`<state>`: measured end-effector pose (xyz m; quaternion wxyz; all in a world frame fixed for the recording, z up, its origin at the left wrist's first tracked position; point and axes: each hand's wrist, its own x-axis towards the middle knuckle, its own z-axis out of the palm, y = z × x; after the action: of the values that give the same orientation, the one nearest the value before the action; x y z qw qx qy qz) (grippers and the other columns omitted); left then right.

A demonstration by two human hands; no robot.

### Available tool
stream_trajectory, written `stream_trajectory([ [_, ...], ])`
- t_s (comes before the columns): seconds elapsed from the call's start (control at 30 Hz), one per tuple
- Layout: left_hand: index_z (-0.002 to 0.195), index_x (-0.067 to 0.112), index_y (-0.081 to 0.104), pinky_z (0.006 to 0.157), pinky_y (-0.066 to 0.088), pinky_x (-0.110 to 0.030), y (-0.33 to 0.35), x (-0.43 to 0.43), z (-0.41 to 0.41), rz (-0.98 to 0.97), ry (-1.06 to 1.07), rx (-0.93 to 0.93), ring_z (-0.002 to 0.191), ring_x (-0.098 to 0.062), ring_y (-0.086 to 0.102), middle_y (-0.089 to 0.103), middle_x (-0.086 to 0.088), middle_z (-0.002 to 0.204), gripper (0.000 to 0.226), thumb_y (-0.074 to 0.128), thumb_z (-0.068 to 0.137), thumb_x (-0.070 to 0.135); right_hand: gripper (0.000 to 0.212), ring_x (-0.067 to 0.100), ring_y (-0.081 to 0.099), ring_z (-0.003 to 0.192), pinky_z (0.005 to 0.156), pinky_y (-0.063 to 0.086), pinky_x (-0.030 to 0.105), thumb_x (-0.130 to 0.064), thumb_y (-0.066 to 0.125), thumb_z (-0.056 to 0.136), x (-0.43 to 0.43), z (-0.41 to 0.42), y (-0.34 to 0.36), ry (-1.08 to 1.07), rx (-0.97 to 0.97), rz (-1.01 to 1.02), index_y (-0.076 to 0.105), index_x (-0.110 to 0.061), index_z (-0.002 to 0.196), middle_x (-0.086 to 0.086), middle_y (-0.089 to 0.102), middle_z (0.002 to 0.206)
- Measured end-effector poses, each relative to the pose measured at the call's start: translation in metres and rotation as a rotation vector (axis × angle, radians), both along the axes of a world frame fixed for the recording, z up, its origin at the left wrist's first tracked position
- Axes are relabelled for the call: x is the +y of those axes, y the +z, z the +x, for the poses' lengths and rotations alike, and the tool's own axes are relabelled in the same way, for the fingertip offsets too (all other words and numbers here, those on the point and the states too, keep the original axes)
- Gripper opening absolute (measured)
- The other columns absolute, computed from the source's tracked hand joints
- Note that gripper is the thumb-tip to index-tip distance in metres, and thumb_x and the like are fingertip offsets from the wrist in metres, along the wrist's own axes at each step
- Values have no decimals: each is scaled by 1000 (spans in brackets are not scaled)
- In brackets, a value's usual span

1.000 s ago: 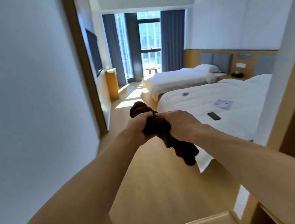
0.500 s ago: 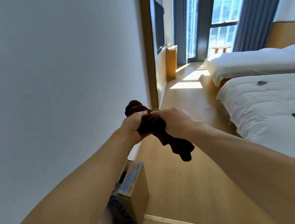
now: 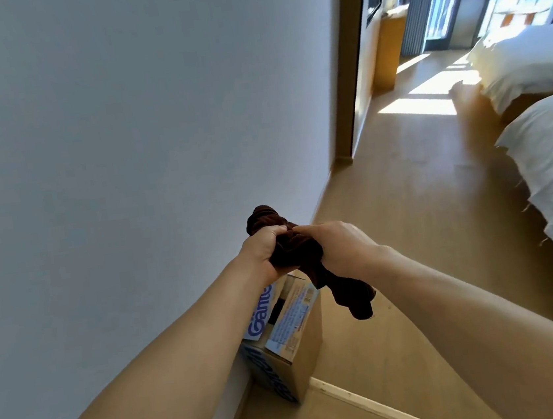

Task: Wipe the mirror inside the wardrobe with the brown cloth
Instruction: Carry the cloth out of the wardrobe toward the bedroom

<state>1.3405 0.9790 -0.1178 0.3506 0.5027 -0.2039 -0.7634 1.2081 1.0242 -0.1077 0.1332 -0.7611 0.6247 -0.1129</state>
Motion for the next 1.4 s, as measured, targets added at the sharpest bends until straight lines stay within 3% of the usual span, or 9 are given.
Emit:
stream_trajectory([
  [0.2,108,0,53,75,54,-44,-77,-69,21,112,40,-14,82,-33,61,59,-20,94,26,42,84,1,54,22,59,94,80,51,34,-11,57,88,-77,17,-79,49,-17,130,42,-30,136,0,58,107],
  [0.3,112,0,55,76,55,-47,-121,-101,26,151,31,-101,86,-35,63,61,-22,99,30,45,83,2,51,22,60,100,85,51,35,-12,60,88,-109,21,-126,51,-8,174,44,-25,135,1,60,113],
  [0.43,117,10,55,61,57,-45,-173,-124,28,154,34,-222,94,-35,63,62,-21,108,32,50,87,4,58,20,56,113,92,49,34,-14,58,90,-135,18,-179,57,10,181,38,-30,142,-1,55,131],
  [0.5,117,14,54,60,58,-45,-202,-130,29,178,26,-236,95,-35,62,61,-20,109,30,53,89,5,61,20,54,118,94,48,34,-13,57,91,-145,14,-206,72,57,189,34,-31,144,-3,50,137],
  [0.67,116,16,55,69,57,-51,-271,-146,28,247,56,-250,95,-37,62,62,-19,110,29,57,90,3,65,20,52,120,93,48,33,-8,54,90,-163,10,-273,91,74,280,30,-29,146,-3,49,137],
  [0.8,116,17,55,62,56,-49,-314,-154,26,293,97,-248,93,-37,62,62,-19,109,31,55,90,1,68,22,49,122,94,47,34,-5,55,89,-172,13,-320,95,42,319,29,-29,146,-2,48,138],
  [1.0,114,19,54,59,56,-45,-363,-174,34,275,130,-328,91,-32,62,62,-14,105,29,58,90,3,65,24,37,132,100,43,38,-11,52,93,-185,25,-373,60,15,310,23,-26,149,1,35,148],
  [1.2,121,10,56,60,57,-48,-415,-164,45,425,152,-562,97,-38,62,62,-19,113,38,64,85,1,77,28,31,134,103,40,40,-4,55,89,-177,53,-419,73,42,600,14,-23,151,7,29,149],
  [1.4,127,10,54,70,58,-52,-441,-157,55,404,136,-627,98,-37,62,61,-19,116,47,65,83,0,82,29,24,137,107,36,40,-7,58,88,-166,65,-435,103,115,663,7,-20,151,10,20,153],
])
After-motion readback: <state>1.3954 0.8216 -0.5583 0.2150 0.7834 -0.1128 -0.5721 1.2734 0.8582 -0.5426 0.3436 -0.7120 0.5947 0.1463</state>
